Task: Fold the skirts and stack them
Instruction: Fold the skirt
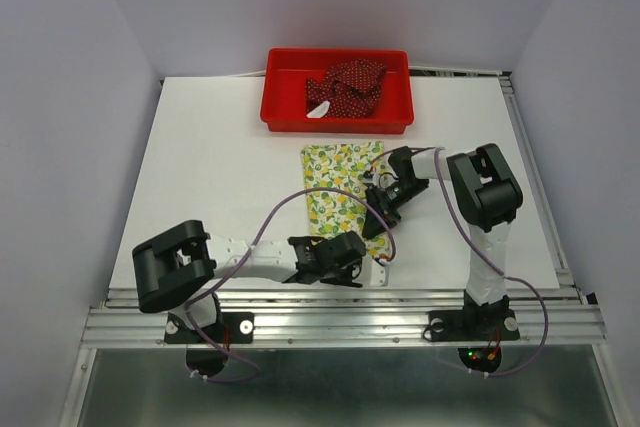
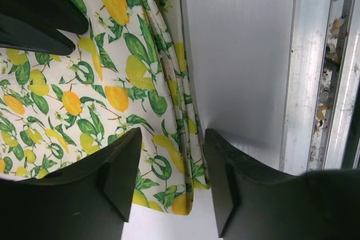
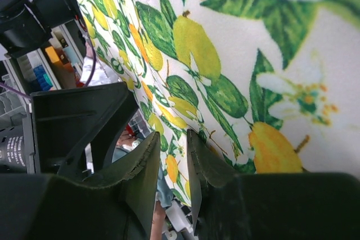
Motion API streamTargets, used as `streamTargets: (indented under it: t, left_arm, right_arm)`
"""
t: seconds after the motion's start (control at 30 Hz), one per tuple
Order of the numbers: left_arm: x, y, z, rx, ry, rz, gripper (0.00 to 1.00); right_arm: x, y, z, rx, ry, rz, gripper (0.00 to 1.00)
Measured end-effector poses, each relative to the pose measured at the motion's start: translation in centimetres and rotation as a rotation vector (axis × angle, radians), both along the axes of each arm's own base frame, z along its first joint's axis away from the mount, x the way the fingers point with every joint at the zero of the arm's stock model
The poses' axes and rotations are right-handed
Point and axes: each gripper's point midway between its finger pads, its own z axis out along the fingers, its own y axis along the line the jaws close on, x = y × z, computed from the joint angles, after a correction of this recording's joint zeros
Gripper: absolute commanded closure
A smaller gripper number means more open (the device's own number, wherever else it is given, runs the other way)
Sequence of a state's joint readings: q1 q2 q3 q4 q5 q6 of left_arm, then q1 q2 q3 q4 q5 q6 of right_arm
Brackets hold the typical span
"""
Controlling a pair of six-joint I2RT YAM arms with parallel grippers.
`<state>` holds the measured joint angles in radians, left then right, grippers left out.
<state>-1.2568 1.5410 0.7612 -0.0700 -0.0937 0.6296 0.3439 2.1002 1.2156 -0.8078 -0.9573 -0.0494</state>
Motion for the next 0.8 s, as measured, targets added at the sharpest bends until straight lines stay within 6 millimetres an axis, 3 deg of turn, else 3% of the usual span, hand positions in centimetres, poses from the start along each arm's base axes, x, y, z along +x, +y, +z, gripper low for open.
streamTargets:
  t: [0.13, 0.33, 0.43, 0.5, 0.67, 0.8]
  left_arm:
    - [0.3, -0.5, -0.3, -0.017, 0.001, 0.0, 0.61]
    - [0.5, -0.9, -0.7, -0.033, 0.04, -0.024, 0.71]
    - [0.3, -0.9, -0.7, -0.033, 0.062, -0.032, 0.85]
    - [0.2, -0.8, -0.8, -0.024, 0.083, -0.041, 0.99]
    - [-0.6, 0.0, -0.5, 0.019, 0.165, -0.054, 1.0]
    - [-2.3, 1.1, 0.1, 0.059, 0.25, -0.073, 1.0]
  right_arm:
    - [0.0, 0.0, -0.1, -0.001, -0.005, 0.003, 0.71]
    - [0.0, 0.0, -0.1, -0.001, -0.011, 0.003, 0.71]
    - [0.0, -0.1, -0.1, -0.004, -0.012, 0.002, 0.71]
    - [0.0, -0.1, -0.1, -0.005, -0.014, 0.002, 0.7]
    - [0.8, 0.3, 0.9, -0.008, -0.063, 0.009, 0.62]
    - [4.9, 1.5, 3.1, 0.019, -0.222, 0.001, 0.58]
